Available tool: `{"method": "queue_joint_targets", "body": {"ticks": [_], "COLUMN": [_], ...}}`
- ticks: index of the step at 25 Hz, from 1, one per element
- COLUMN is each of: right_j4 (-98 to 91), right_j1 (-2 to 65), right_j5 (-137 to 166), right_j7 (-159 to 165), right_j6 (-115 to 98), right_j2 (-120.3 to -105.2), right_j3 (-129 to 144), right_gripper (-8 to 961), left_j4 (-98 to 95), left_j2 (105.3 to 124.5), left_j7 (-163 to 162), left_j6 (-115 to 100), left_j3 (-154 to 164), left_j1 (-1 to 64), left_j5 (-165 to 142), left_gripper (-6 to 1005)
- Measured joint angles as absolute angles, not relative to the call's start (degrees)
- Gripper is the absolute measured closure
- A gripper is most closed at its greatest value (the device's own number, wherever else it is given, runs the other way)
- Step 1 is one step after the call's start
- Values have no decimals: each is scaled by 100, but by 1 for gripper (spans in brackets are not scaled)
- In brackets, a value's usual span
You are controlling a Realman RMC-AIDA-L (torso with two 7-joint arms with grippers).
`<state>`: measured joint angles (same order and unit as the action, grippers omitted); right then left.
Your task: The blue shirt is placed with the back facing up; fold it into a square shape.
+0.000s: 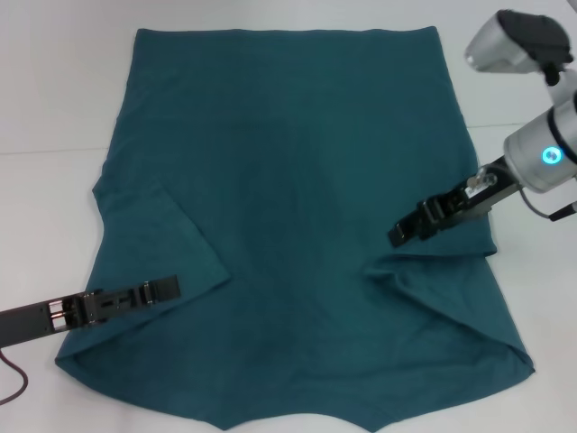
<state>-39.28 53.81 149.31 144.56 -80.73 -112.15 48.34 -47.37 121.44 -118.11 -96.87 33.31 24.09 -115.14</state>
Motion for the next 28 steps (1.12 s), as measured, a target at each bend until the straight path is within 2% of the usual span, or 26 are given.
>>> {"method": "queue_joint_targets", "body": {"ticks": [6,9,15,19,28], "right_j4": [-3956,-4081,-4307,-4312,-4247], "right_j1": [5438,5377,5089,4806,4407], "right_j5": [14925,14996,15126,15129,15122], "right_j7": [14500,14809,15597,15783,15845], "right_j6": [-8120,-8180,-8409,-8441,-7972], "right_j2": [-11256,-11159,-10849,-10715,-10717], "right_j3": [5008,5007,4953,4819,4373], "right_gripper": [435,204,211,217,218], "left_j4": [-4737,-4737,-4737,-4734,-4728], "left_j2": [12140,12146,12147,12146,12147], "left_j7": [-11821,-11825,-11830,-11838,-11849], "left_j6": [-9650,-9640,-9606,-9549,-9531], "left_j3": [3331,3331,3331,3331,3331], "left_j1": [2396,2392,2398,2399,2458], "left_j5": [-11514,-11514,-11514,-11514,-11514], "left_gripper": [215,215,215,216,216]}}
